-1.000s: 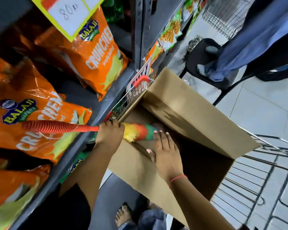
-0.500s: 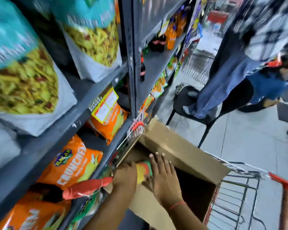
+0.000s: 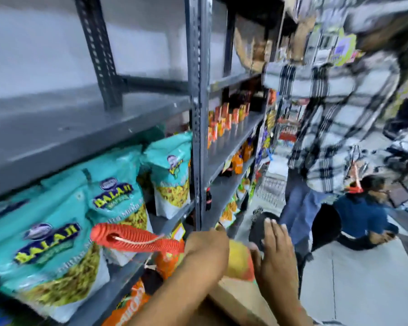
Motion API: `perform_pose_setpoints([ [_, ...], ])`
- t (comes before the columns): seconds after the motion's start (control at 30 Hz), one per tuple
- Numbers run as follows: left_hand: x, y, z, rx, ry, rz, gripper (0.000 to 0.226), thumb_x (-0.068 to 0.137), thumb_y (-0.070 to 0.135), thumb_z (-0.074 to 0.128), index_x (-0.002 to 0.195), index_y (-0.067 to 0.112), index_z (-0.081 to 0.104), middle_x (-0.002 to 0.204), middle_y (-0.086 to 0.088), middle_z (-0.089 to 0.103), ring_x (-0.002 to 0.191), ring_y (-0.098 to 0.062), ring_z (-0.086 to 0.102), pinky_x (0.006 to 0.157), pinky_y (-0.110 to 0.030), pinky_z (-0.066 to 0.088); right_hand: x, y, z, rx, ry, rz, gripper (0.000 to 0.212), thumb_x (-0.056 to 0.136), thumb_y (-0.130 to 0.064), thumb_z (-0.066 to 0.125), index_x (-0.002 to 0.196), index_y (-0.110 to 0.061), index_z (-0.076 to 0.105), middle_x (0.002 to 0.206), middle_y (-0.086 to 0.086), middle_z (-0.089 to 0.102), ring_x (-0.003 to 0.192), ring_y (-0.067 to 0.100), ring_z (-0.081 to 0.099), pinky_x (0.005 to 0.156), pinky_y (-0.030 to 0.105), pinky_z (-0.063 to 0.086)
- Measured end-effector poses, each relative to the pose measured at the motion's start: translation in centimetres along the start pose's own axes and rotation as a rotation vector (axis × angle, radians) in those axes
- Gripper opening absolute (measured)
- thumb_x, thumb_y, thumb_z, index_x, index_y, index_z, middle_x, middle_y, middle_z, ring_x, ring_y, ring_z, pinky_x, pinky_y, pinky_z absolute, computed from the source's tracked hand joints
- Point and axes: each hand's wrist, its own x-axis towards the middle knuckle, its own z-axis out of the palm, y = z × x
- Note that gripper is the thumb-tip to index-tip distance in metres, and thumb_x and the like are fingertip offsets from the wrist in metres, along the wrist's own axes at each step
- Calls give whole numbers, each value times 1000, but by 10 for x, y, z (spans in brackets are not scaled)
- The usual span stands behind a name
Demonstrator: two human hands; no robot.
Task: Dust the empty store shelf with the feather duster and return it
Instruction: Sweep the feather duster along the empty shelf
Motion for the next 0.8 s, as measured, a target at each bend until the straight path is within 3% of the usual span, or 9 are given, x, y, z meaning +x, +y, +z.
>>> perform_pose_setpoints([
  [0.1,-27,-15,-52,-34,199,-11,42,92,3,43,133,5,39,131,-17,56,118,-39,55,91,-45,47,40,-24,-28,20,95,-46,62,97,-50,15,134,-4,34,129,25,48,123,41,36,100,50,30],
  [0.33,-90,-76,-144,-117,611,-173,32,96,20,46,125,9,42,127,-18,58,116,-38,57,90,-43,47,122,-124,-80,165,336,-220,66,97,-52,17,135,-1,36,135,23,43,128,36,28,104,46,24],
  [0.47,-124,-122,-171,-229,718,-267,30,95,27,50,119,9,44,121,-20,59,109,-40,57,81,-44,45,152,-188,-95,291,406,-340,66,96,-53,21,139,-5,32,138,21,40,130,35,26,106,45,21],
  [0.63,-176,-181,-180,-367,840,-408,32,87,33,61,106,9,52,112,-21,61,103,-40,58,80,-42,47,164,-261,-96,402,471,-457,64,97,-53,21,139,-6,31,137,20,41,129,33,27,105,44,23],
  [0.8,-209,-222,-173,-517,881,-508,23,80,31,70,84,13,56,72,-9,59,72,-31,58,62,-30,42,160,-299,-76,503,436,-527,61,97,-53,22,139,-9,26,138,21,41,130,32,26,106,42,21],
])
